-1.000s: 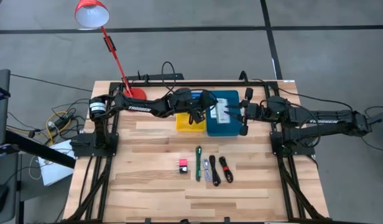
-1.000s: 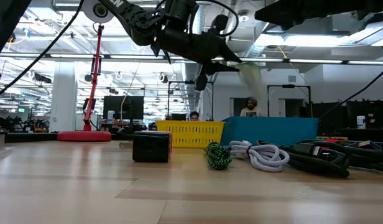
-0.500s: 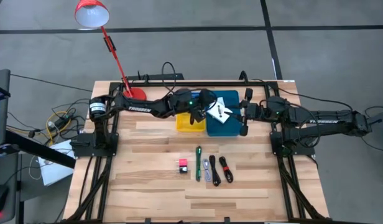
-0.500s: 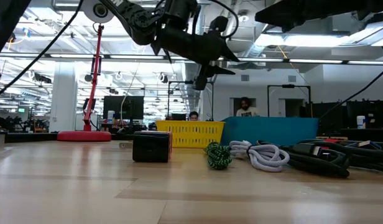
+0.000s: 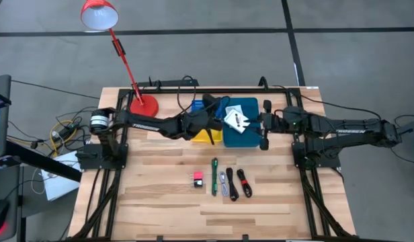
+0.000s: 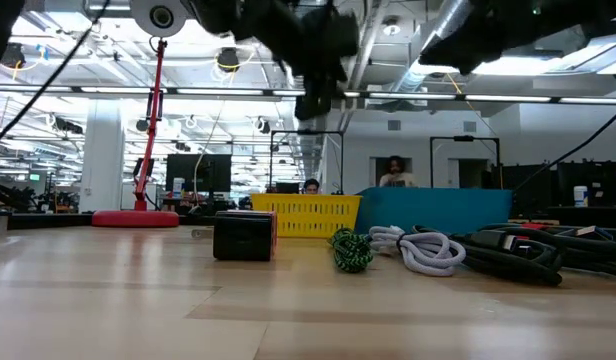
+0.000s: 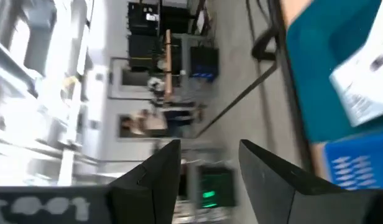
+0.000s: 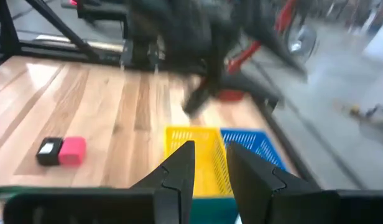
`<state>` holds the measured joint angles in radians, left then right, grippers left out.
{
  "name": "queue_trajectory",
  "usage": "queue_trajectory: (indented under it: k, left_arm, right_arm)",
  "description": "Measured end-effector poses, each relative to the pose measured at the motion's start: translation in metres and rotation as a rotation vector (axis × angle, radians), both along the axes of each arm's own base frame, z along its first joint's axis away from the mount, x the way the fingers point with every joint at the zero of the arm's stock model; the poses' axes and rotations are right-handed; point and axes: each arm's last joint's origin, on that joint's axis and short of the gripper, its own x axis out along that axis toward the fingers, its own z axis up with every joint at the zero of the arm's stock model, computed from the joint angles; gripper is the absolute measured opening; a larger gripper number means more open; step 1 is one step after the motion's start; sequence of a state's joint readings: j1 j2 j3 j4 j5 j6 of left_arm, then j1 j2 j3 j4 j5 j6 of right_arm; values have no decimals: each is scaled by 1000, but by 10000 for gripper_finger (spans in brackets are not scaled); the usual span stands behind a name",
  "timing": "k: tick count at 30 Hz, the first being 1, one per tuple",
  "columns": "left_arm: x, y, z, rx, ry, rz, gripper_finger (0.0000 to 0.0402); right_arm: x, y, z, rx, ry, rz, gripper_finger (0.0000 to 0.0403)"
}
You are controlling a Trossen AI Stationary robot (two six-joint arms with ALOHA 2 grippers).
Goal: Pick and place items into bin
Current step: Put the right black charger cable into the yellow bin
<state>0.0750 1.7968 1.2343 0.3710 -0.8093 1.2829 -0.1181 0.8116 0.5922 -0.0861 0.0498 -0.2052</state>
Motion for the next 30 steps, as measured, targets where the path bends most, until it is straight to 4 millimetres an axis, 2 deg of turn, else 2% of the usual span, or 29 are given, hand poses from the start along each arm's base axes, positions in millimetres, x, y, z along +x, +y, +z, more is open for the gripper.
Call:
queue_trajectory:
  k: [5, 9, 14, 18, 21, 24, 30]
  left_arm:
    - [-30, -17, 31, -273, -166, -7, 155]
    - [-65, -25, 55, -588, -253, -59, 155]
    - [-106, -33, 74, -956, -211, -179, 155]
    - [-133, -41, 82, -1150, -100, -269, 155]
    - [-149, -46, 85, -1251, -37, -325, 155]
    - [-164, -51, 83, -1278, -36, -369, 155]
    - [-191, -58, 82, -1272, -218, -489, 155]
  right_arm:
    - [-3, 0, -8, 171, 61, -59, 87]
    - [-7, 1, -16, 309, 125, -120, 87]
    - [-9, 5, -27, 475, 216, -196, 87]
    - [-3, 11, -35, 550, 276, -216, 87]
    - [4, 17, -43, 565, 325, -211, 87]
    - [12, 21, -54, 564, 389, -212, 87]
    - [28, 20, -69, 594, 445, -264, 87]
